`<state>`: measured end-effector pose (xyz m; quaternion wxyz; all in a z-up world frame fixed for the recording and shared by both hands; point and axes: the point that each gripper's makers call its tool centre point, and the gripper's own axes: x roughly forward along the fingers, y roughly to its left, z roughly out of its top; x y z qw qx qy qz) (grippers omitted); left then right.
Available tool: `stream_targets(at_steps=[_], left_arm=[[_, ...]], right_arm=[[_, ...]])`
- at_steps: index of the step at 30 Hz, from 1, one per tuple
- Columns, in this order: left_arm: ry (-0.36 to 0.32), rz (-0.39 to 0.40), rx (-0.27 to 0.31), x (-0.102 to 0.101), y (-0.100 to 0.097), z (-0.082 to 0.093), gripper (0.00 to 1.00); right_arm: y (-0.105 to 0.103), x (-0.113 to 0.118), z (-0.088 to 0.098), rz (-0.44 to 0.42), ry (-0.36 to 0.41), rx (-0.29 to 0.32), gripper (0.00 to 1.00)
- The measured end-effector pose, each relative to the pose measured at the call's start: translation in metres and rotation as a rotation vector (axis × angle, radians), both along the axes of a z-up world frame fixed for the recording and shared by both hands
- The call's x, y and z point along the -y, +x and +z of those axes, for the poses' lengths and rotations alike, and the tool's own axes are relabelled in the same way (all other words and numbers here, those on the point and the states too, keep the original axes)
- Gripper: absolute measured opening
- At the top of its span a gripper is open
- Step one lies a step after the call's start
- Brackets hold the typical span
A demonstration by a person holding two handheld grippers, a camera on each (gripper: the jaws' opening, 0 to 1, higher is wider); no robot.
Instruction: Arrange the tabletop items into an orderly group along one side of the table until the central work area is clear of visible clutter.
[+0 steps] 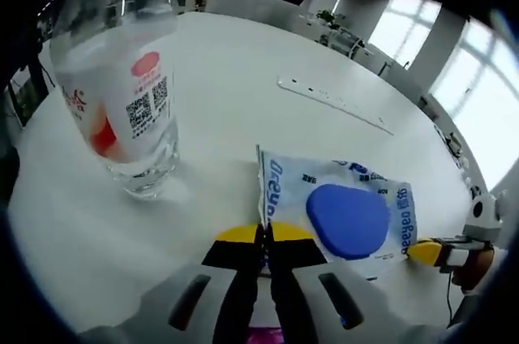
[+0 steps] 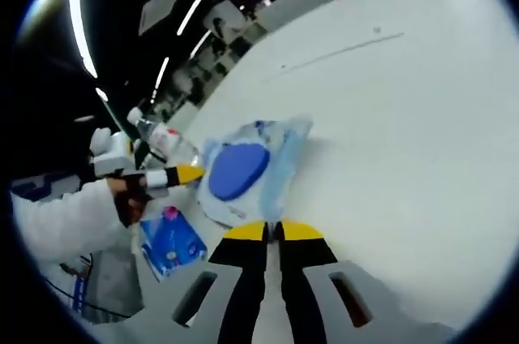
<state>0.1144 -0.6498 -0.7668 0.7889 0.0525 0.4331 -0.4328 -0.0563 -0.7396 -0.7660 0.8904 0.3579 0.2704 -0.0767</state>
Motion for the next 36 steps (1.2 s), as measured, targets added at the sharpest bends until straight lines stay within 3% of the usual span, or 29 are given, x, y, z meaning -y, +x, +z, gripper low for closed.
stream_targets(at_steps=[2,5,10,12,16,19,21,27,32,36], left_arm=[[-0.008,-0.003,-0.002,0.0,0.0,0.0,0.0],[-0.017,0.013,-0.026,-0.003,0.002,0.002,0.04],[-0.035,-0.014,0.03,-0.003,0.0,0.019,0.15],[-0.044,-0.018,0.056,-0.005,-0.002,0.029,0.23],[-0.105,-0.013,0.051,-0.008,-0.012,0.047,0.37],[-0.143,-0.018,0.024,-0.014,-0.024,0.058,0.56],[-0.162,-0.023,0.052,-0.02,-0.028,0.067,0.68],[-0.146,-0.083,0.086,-0.042,-0.044,0.085,0.82],[-0.106,-0.1,0.145,-0.068,-0.049,0.1,0.91],[-0.107,-0.091,0.168,-0.085,-0.051,0.111,0.88]], right_arm=[[-0.001,0.007,0.008,0.021,-0.097,0.02,0.19],[-0.009,0.009,0.023,0.045,-0.194,0.045,0.23],[-0.031,0.005,0.039,0.002,-0.189,0.09,0.33],[-0.038,0.0,0.05,-0.014,-0.159,0.16,0.37],[-0.057,-0.006,0.051,-0.041,-0.106,0.168,0.59],[-0.069,-0.008,0.058,-0.046,-0.114,0.179,0.67],[-0.077,-0.01,0.064,-0.022,-0.146,0.181,0.72],[-0.101,-0.014,0.073,-0.033,-0.132,0.184,0.78],[-0.125,-0.014,0.064,-0.017,-0.22,0.1,0.76],[-0.145,-0.012,0.06,-0.052,-0.223,0.087,0.76]])
